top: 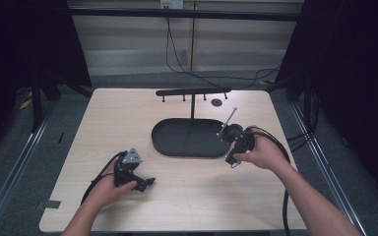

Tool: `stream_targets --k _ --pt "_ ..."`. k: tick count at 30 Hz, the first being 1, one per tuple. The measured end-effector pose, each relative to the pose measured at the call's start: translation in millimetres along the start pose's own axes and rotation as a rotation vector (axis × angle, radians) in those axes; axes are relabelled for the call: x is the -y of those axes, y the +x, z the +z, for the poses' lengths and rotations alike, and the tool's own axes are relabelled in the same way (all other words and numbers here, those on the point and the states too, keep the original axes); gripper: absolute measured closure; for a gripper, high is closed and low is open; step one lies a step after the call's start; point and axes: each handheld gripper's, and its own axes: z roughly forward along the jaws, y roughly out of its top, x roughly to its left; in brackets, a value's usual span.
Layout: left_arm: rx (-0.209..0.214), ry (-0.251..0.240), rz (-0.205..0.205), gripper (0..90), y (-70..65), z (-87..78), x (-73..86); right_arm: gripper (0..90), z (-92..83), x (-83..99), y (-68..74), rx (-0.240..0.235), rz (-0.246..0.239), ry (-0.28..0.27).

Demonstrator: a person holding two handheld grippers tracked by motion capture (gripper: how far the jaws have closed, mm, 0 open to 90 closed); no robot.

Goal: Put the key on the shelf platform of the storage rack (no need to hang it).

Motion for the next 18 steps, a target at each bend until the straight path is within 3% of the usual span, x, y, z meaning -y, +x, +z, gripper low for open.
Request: stream_targets --k 18 --pt "-0.003 0.002 0.005 0.0 0.2 -0.2 -0.1 68.4 -9.3 -30.6 -12.0 0.022 -0.004 -0.008"
